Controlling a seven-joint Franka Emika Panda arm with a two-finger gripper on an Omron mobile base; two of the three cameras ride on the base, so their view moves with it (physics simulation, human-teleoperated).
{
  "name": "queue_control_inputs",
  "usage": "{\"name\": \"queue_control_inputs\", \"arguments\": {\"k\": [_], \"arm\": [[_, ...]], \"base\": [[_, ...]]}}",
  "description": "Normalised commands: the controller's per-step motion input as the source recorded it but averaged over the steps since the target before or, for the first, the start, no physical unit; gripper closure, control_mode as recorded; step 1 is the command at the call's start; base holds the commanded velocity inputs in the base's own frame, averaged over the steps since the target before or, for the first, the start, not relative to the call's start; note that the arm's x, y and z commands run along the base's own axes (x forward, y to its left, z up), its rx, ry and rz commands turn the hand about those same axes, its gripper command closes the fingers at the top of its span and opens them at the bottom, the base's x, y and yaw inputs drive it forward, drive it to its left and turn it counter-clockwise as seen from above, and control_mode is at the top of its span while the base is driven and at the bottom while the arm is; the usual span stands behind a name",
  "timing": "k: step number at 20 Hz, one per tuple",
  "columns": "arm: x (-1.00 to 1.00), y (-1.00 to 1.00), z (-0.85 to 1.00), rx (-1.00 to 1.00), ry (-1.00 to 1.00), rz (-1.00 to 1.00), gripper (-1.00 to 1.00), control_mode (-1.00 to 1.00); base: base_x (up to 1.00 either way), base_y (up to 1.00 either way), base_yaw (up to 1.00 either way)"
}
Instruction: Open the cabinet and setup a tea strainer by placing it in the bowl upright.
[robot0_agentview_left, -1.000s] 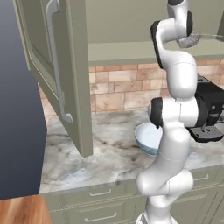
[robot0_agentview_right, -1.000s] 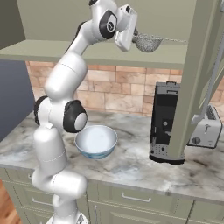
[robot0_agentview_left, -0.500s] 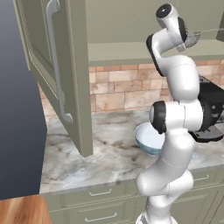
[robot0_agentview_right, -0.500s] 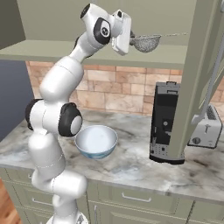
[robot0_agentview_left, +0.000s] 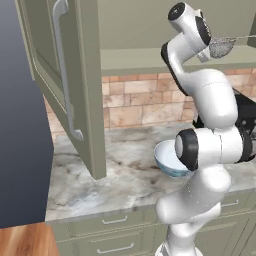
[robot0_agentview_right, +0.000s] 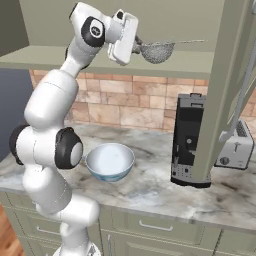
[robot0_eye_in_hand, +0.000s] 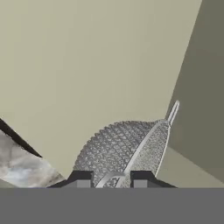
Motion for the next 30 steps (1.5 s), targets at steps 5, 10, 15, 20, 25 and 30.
{"name": "queue_control_inputs", "arguments": {"k": [5,10,15,20,25,30], "arm": [[-0.96,0.71,0.14,0.00,-0.12,-0.20,1.00,-1.00],[-1.00,0.81,0.27,0.00,-0.20,-0.16,1.00,-1.00],[-1.00,0.71,0.38,0.05,-0.24,-0.14,1.00,-1.00],[-0.98,0.50,0.10,0.12,-0.08,-0.13,1.00,-1.00],[-0.87,0.49,-0.04,0.04,0.00,-0.10,1.00,-1.00],[-0.56,0.47,-0.28,0.00,0.00,0.00,1.00,-1.00]], "base": [[0.00,0.00,0.00],[0.00,0.00,0.00],[0.00,0.00,0.00],[0.00,0.00,0.00],[0.00,0.00,0.00],[0.00,0.00,0.00]]}}
